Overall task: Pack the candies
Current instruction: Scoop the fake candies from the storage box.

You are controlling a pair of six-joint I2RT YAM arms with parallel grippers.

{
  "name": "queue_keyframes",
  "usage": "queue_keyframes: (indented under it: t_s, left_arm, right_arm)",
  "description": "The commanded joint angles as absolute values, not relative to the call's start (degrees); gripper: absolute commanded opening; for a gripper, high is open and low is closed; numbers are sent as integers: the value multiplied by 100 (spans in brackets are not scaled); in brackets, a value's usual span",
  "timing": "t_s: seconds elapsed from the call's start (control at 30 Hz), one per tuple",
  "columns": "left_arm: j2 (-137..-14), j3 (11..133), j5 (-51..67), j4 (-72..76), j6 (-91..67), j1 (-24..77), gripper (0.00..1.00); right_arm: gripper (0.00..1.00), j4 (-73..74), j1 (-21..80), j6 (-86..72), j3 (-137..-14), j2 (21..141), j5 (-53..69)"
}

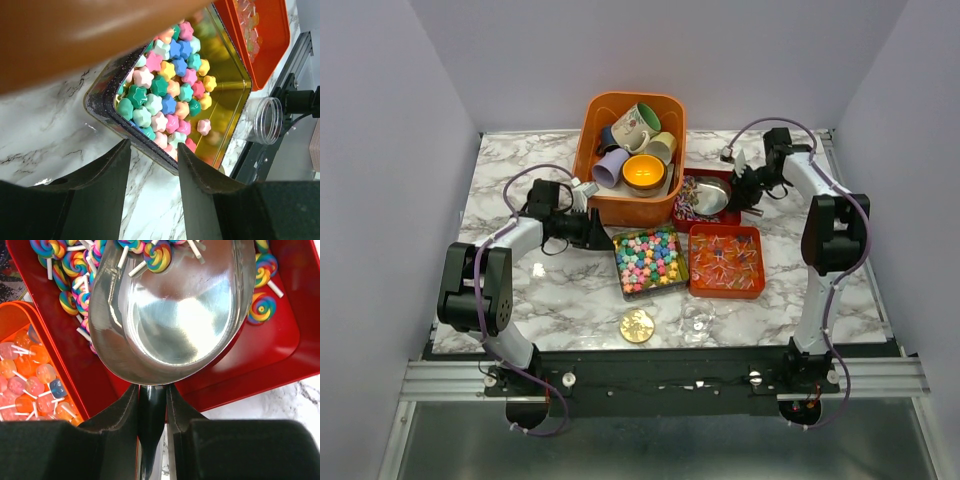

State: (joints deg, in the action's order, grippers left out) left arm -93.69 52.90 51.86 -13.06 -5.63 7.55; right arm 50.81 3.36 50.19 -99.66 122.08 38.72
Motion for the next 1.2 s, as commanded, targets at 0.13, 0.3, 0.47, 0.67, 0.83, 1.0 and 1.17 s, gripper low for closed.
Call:
queue_keyframes:
  t_s: [0.13,0.3,0.47,0.67,0.83,1.0,1.17]
  left_arm:
    - [-9378,5493,5098,-1529,-290,800,52]
    - [-9343,5493,5036,-1652,-132,870,52]
    - [-9238,5467,4992,-1661,-106,896,52]
    - [-9097,5396,4940,-1635,-62,896,52]
    - [-9018,5370,4896,-1643,-44,896,52]
    - [-8991,5361,4895,-1661,-44,905,52]
    - [-8965,5317,4834,-1661,-35,923,52]
  right_arm:
    - [1,5511,598,5555,-10388,12498,5168]
    - [0,5660,607,5064,-11011,12936,4791]
    - [2,5503,773,4991,-10795,12771,4160]
    - [28,4932,888,5466,-10064,12261,3307]
    - [44,4790,888,5914,-9870,12226,2813]
    - [47,4606,888,6064,-9747,12225,2593]
    - [18,4588,888,5880,-9861,12322,2680]
